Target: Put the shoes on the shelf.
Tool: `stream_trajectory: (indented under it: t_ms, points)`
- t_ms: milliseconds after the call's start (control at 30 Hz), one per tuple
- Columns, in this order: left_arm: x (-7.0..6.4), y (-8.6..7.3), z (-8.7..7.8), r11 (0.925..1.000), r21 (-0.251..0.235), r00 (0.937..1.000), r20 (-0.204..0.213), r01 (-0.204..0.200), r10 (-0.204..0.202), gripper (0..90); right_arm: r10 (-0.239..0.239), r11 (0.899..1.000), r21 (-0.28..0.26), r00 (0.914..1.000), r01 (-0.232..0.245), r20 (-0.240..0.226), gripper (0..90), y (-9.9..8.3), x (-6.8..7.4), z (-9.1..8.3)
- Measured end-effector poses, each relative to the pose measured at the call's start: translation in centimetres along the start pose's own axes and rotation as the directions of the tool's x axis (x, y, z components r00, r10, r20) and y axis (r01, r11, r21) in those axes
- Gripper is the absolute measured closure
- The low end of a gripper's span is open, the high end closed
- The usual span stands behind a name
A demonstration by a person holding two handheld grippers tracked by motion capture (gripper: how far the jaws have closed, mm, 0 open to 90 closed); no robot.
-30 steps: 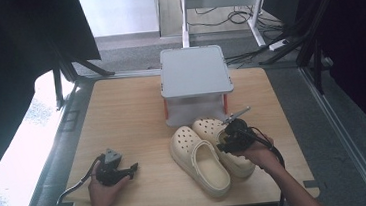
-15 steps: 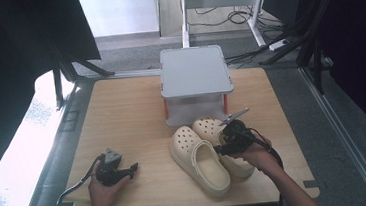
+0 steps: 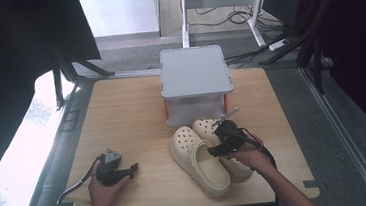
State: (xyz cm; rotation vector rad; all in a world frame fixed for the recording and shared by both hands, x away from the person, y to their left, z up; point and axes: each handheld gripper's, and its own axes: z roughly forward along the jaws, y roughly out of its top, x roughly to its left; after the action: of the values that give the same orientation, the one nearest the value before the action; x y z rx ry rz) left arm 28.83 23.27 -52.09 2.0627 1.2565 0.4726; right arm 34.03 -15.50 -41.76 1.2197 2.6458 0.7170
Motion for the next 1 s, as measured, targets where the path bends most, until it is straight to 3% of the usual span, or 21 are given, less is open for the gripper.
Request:
stream_trajectory:
  t_ms: [433, 600, 700, 1000]
  points:
    - [0.0, 0.1, 0.1, 1.0000, 0.001, 1.0000, 0.003, -0.003, 0.003, 26.6, -0.002, 0.996, 0.086, 0.9999, 0.001, 0.011, 39.4, 1.7, 0.2, 3.0]
    - [0.0, 0.1, 0.1, 1.0000, 0.000, 1.0000, 0.004, -0.002, 0.002, 26.6, 0.009, 0.996, 0.090, 0.9997, -0.011, 0.021, 44.6, 1.9, 0.1, 3.2]
    - [0.0, 0.2, 0.2, 1.0000, -0.001, 1.0000, 0.005, -0.005, 0.005, 26.6, 0.014, 0.996, 0.090, 0.9998, -0.015, 0.015, 59.0, 1.7, 0.1, 3.1]
    - [0.1, 0.2, 0.2, 1.0000, 0.001, 1.0000, 0.004, -0.009, 0.009, 26.6, 0.018, 0.997, 0.076, 0.9997, -0.019, 0.019, 63.0, 1.5, 0.4, 3.0]
